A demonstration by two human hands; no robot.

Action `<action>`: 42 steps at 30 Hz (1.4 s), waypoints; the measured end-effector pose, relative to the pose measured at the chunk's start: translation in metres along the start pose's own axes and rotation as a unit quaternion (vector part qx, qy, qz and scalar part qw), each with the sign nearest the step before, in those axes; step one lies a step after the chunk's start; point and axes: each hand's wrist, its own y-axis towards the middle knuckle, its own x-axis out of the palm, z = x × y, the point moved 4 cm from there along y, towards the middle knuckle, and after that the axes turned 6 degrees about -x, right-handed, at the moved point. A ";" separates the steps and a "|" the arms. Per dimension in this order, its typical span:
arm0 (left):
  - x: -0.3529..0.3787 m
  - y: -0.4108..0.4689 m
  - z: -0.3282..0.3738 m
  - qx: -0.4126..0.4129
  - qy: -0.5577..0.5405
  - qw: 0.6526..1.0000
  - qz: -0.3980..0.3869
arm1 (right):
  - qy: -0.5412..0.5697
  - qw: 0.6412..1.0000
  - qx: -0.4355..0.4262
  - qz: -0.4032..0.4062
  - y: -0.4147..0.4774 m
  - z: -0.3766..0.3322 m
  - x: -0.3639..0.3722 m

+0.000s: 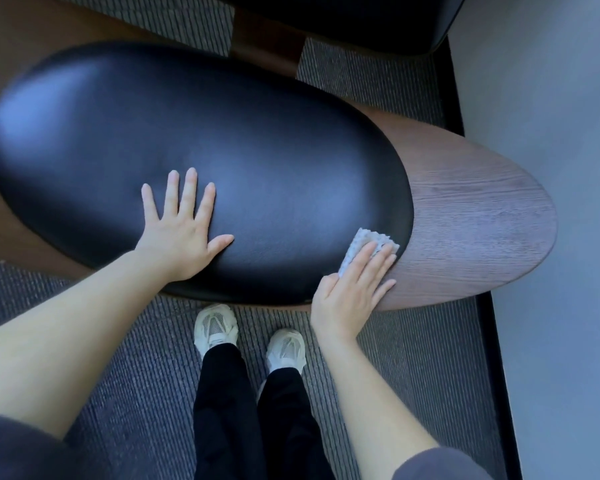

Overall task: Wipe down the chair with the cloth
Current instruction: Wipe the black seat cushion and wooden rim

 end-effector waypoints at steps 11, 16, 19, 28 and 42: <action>-0.001 -0.010 -0.048 0.092 0.036 0.992 0.078 | -0.094 0.903 -0.404 -0.110 -0.048 -0.080 0.039; -0.002 -0.019 -0.047 0.020 0.050 0.995 0.087 | -0.139 0.887 -0.429 -0.099 -0.003 -0.031 0.012; -0.003 -0.021 -0.044 -0.036 0.061 0.996 0.057 | -0.177 0.935 -0.295 -0.085 0.039 0.007 -0.016; -0.025 -0.035 -0.055 -0.010 0.088 0.994 -0.059 | -0.081 0.912 -0.349 -0.200 -0.001 -0.100 0.009; -0.068 0.074 -0.118 0.068 0.125 0.989 0.034 | -0.183 0.959 -0.136 -0.167 0.140 -0.110 0.016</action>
